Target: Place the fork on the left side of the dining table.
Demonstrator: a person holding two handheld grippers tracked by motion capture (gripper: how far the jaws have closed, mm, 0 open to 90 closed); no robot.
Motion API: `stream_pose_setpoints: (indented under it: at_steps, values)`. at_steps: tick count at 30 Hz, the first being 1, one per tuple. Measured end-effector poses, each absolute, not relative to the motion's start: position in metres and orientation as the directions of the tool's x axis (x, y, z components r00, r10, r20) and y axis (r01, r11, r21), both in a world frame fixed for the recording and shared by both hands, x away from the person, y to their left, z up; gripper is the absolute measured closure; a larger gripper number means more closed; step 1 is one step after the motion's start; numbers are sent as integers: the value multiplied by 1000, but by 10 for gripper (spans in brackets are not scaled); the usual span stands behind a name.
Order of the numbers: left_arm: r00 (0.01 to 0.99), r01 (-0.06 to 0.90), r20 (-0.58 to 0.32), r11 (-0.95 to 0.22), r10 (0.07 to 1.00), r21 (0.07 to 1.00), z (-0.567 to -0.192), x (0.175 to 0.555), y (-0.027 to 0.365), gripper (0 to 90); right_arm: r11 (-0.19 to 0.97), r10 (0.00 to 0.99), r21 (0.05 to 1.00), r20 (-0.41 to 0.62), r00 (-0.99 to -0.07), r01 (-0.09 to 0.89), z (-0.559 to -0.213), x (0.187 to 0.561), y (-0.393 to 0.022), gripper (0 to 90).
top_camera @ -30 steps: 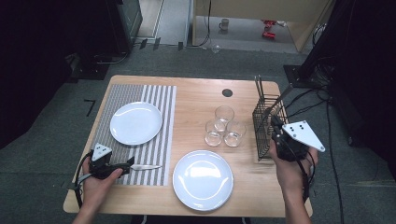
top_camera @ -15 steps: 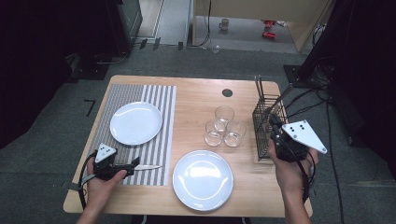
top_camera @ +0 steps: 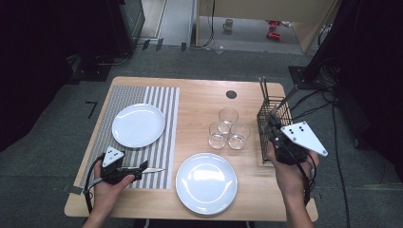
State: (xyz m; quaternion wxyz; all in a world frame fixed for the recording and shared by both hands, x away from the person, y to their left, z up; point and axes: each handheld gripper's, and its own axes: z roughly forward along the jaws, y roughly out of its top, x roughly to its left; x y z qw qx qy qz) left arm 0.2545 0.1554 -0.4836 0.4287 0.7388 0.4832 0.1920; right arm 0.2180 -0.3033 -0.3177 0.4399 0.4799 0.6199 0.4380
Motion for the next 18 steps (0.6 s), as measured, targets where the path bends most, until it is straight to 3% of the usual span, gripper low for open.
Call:
stream_pose_setpoints:
  at_steps: [18]
  values:
    - [495,488,-103,-177,863,855,-470,249,133,21,168,970,964,-124,-210,208,-321,222,-281,880]
